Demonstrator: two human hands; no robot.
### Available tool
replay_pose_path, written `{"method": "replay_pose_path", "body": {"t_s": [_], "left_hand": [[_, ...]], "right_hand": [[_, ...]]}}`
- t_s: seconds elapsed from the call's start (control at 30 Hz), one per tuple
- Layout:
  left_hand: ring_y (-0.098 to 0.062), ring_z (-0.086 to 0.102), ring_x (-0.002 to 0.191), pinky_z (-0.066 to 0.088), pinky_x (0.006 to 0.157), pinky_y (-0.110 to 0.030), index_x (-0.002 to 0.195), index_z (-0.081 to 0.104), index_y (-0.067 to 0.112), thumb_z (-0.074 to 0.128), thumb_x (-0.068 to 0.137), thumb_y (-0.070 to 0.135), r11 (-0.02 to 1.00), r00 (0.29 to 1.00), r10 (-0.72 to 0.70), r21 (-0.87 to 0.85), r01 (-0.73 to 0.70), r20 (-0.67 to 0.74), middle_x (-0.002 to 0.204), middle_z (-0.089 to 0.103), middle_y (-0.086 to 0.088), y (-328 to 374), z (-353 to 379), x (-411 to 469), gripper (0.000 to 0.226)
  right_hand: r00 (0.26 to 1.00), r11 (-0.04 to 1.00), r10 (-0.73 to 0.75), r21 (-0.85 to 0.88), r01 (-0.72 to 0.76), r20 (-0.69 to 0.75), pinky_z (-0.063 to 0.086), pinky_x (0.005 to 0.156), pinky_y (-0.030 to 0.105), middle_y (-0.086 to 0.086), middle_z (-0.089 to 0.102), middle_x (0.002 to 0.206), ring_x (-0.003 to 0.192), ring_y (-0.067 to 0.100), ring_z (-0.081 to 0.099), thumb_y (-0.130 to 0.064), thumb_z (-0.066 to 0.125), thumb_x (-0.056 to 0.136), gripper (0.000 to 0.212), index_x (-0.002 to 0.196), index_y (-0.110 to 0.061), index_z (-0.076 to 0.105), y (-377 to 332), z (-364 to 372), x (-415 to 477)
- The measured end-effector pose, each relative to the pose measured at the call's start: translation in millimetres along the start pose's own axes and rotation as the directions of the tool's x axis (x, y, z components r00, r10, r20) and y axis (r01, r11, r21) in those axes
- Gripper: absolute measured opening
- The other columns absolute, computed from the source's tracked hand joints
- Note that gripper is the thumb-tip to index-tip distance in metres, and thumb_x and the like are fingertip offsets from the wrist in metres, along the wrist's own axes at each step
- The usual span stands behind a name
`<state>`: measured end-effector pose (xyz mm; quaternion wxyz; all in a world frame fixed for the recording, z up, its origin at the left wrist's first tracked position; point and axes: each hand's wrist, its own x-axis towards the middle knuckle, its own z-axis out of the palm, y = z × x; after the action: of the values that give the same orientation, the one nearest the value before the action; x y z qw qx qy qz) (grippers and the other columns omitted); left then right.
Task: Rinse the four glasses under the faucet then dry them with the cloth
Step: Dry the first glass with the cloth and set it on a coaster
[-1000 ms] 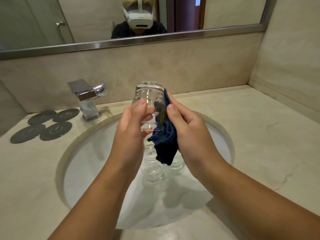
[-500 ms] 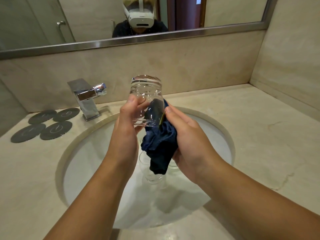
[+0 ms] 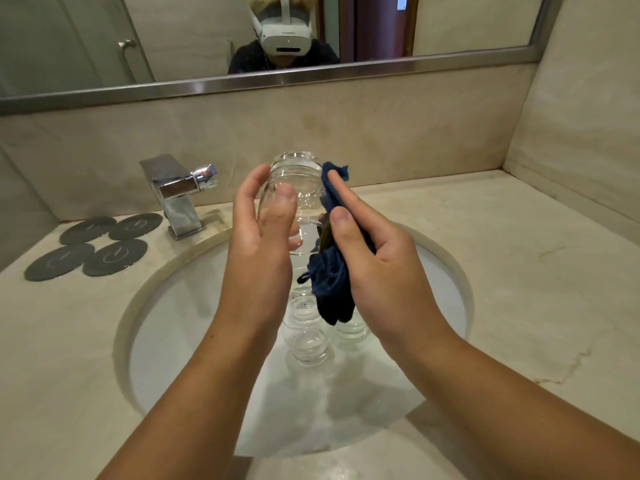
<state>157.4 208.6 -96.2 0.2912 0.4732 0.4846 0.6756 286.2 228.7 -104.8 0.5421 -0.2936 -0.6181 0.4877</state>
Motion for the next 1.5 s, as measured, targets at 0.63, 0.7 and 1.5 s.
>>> {"method": "replay_pose_path", "body": {"t_s": [0.63,0.7,1.5], "left_hand": [[0.002,0.067,0.117,0.047,0.102,-0.026,0.133,0.056,0.051,0.047,0.094,0.062,0.997,1.0,0.006,0.083,-0.004,-0.016,0.128,0.071,0.01,2.5,-3.4,3.6,0.042],[0.007,0.063,0.121,0.045,0.106,-0.027,0.128,0.056,0.058,0.045,0.095,0.06,0.992,1.0,-0.001,0.129,0.002,-0.001,0.13,0.071,0.014,4.8,-3.3,3.1,0.035],[0.002,0.063,0.116,0.045,0.096,-0.026,0.121,0.057,0.036,0.055,0.102,0.061,0.987,0.981,-0.125,0.08,0.137,-0.145,0.119,0.068,0.018,2.7,-0.3,3.7,0.031]], "right_hand": [[0.951,0.9,0.298,0.307,-0.31,0.088,0.055,0.107,0.043,-0.002,0.079,0.121,0.117,0.018,0.074,-0.031,0.053,0.111,0.031,0.135,-0.025,0.071,4.6,5.1,1.3],[0.972,0.937,0.232,0.262,-0.233,0.036,0.05,0.114,0.044,-0.008,0.077,0.126,0.121,0.013,0.071,-0.029,0.054,0.111,0.031,0.138,-0.029,0.069,4.9,2.8,2.8],[0.988,0.976,0.15,0.151,-0.154,0.04,0.045,0.118,0.043,-0.016,0.069,0.139,0.131,0.006,0.063,-0.034,0.057,0.108,0.04,0.148,-0.035,0.06,14.8,6.8,-0.8]]}}
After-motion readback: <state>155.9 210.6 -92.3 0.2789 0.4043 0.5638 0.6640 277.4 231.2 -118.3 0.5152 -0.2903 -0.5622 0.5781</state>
